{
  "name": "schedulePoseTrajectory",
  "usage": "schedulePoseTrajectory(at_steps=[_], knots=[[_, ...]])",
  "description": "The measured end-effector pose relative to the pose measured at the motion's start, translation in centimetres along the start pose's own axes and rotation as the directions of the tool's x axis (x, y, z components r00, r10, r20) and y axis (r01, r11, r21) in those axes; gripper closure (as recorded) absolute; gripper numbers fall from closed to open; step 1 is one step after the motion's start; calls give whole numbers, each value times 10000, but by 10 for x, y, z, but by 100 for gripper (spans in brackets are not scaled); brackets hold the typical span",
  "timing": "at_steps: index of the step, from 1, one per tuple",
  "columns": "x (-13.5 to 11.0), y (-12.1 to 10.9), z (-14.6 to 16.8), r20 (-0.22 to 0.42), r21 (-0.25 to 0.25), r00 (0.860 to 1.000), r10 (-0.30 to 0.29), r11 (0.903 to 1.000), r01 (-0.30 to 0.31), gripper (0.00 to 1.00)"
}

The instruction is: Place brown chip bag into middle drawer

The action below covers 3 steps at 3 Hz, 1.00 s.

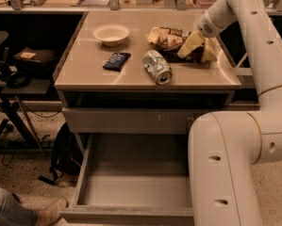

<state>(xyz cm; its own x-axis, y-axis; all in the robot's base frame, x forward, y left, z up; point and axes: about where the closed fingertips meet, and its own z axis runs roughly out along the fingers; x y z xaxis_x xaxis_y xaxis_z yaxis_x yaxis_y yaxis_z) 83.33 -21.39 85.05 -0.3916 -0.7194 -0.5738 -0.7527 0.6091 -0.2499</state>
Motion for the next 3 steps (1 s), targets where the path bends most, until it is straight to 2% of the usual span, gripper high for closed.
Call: schedulePoseTrajectory(at_steps=[1,2,3], knots=[[1,0,1,-20,5,10000,-2,10000,2,0],[1,0,1,-20,5,10000,-2,10000,2,19],[1,0,1,-20,5,10000,-2,10000,2,42]])
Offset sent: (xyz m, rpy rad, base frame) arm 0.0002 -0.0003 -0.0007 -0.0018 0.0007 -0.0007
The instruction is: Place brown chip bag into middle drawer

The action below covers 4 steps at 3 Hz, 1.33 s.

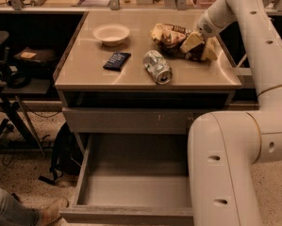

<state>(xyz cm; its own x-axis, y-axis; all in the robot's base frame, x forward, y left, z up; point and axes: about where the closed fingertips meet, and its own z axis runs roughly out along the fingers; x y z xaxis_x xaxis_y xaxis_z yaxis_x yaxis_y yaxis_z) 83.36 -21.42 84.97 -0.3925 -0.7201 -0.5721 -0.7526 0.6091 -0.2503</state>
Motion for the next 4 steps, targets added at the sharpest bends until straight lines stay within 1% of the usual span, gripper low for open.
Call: schedulePoseTrajectory(at_steps=[2,3,4], knots=[[-2,4,-5,-60,-95,9999,-115,9999,114,88],[10,0,-59,-466,114,9985,274,9996,-268,100],[18,-12,-167,-839,1323,9909,1049,9868,-932,100]])
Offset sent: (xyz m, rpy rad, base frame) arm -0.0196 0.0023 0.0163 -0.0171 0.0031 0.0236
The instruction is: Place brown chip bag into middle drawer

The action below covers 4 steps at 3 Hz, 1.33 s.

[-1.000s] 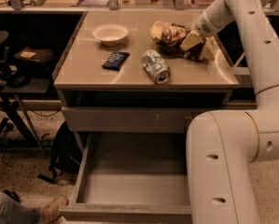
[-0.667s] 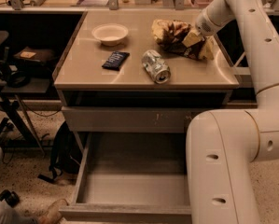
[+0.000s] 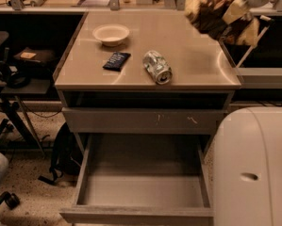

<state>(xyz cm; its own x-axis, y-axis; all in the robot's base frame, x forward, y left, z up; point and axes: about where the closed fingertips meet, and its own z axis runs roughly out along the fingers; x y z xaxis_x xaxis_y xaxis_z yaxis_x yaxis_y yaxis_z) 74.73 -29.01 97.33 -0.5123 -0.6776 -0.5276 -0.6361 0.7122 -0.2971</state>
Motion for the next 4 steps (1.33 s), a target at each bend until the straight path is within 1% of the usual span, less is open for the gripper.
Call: schedulePoseTrajectory(at_steps=[1,2,3,4], knots=[[17,-3,-105,-796,1028,9939,764,9924,-681,100],[48,6,-162,-1219,1205,9792,1621,9817,-1475,100],[71,17,-203,-585,934,9700,2360,9687,-2301,100],[64,28,-224,-221,943,9742,2245,9706,-2215,100]])
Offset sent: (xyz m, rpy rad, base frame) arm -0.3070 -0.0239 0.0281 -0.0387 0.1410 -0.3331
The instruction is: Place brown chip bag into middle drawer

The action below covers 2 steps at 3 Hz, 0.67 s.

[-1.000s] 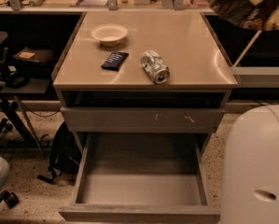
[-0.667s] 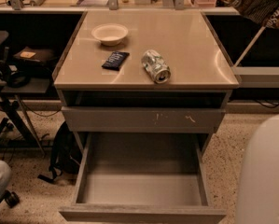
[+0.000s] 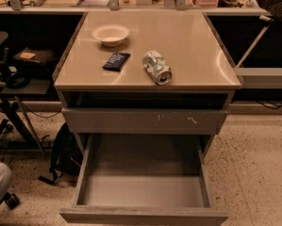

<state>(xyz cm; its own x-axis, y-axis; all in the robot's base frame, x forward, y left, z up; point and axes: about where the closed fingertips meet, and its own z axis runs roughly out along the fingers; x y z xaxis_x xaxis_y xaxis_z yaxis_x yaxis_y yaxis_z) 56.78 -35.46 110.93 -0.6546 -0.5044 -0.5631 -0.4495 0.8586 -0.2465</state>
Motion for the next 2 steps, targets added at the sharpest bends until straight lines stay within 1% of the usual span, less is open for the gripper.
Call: schedulePoseTrajectory(at_steps=[1,2], knots=[[-2,-1,2,51,17,10000,-1,10000,0,100],[2,2,-5,-86,35,9999,-124,9999,125,100]])
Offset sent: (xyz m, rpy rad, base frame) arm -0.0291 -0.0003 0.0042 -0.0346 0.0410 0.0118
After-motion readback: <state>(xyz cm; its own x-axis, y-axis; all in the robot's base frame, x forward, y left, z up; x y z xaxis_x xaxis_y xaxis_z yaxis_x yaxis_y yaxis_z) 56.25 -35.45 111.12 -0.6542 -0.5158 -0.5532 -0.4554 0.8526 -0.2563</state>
